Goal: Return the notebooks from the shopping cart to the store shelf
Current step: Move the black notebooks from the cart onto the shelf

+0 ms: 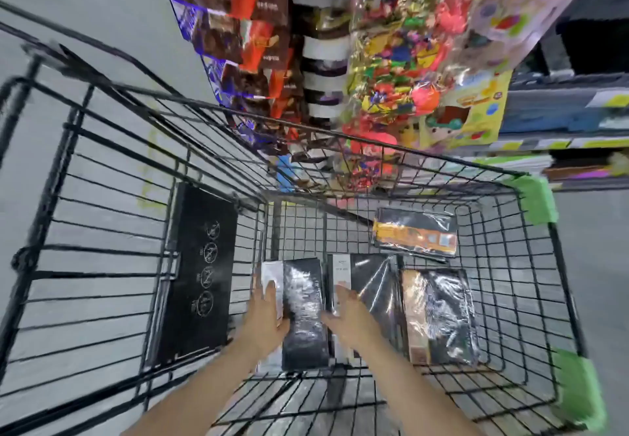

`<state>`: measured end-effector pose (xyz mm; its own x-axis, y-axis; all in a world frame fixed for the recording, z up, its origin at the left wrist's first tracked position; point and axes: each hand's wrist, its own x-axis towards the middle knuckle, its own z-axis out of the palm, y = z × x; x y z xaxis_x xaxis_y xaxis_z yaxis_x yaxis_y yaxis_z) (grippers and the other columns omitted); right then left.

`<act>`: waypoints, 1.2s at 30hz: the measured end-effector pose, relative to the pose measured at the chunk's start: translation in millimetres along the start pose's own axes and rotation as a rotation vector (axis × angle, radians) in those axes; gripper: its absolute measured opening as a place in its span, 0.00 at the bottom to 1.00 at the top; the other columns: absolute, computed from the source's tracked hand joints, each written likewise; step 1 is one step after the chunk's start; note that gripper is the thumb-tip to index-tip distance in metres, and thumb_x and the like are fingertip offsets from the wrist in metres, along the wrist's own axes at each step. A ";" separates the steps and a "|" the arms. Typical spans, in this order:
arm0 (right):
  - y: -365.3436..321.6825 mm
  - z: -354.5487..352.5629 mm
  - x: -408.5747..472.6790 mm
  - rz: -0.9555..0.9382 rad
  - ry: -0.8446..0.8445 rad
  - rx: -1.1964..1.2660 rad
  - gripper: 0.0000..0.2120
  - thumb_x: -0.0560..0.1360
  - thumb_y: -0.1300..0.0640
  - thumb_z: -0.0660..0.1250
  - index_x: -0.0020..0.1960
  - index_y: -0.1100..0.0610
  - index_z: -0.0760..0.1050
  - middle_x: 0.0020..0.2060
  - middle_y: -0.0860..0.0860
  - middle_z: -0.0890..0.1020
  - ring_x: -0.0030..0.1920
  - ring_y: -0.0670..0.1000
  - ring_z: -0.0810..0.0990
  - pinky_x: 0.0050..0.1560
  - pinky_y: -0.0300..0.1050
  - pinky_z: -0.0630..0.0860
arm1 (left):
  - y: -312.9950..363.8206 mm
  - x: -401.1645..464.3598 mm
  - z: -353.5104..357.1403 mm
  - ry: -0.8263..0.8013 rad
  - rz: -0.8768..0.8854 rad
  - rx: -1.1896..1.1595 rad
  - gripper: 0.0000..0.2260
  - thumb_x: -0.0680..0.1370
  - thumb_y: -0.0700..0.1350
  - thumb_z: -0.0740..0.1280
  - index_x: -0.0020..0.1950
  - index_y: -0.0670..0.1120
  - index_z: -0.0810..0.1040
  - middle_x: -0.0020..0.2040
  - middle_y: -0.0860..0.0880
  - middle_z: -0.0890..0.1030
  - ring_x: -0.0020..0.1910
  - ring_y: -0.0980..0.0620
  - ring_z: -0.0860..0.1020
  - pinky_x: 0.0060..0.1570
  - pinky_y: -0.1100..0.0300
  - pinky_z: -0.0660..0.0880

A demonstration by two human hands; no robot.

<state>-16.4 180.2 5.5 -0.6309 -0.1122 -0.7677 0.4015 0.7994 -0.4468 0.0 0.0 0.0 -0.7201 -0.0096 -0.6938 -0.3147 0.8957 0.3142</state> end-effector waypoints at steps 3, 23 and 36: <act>0.3 27.0 20.2 0.085 -0.008 0.033 0.36 0.74 0.43 0.64 0.74 0.56 0.55 0.72 0.56 0.65 0.68 0.56 0.69 0.68 0.54 0.67 | -15.6 17.5 22.2 0.024 -0.121 -0.139 0.36 0.74 0.51 0.64 0.75 0.42 0.49 0.76 0.40 0.52 0.73 0.37 0.57 0.72 0.47 0.59; 45.2 -33.8 0.7 0.249 0.119 0.253 0.27 0.73 0.61 0.68 0.69 0.62 0.63 0.58 0.56 0.77 0.47 0.51 0.79 0.47 0.39 0.74 | -15.3 23.6 41.7 0.059 -0.158 -0.378 0.45 0.71 0.48 0.72 0.76 0.44 0.44 0.77 0.43 0.48 0.75 0.41 0.45 0.74 0.49 0.47; 64.7 -37.4 -0.1 0.298 0.153 0.271 0.24 0.74 0.58 0.67 0.66 0.59 0.63 0.53 0.55 0.78 0.38 0.53 0.79 0.42 0.52 0.78 | -8.5 40.6 32.3 0.122 -0.194 -0.806 0.41 0.70 0.35 0.72 0.76 0.46 0.53 0.68 0.53 0.66 0.40 0.62 0.73 0.35 0.80 0.70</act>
<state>-15.2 254.0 -6.2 -0.5436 0.2056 -0.8138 0.7285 0.5972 -0.3358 -6.6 6.3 -51.7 -0.6552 -0.2204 -0.7226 -0.7520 0.2815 0.5960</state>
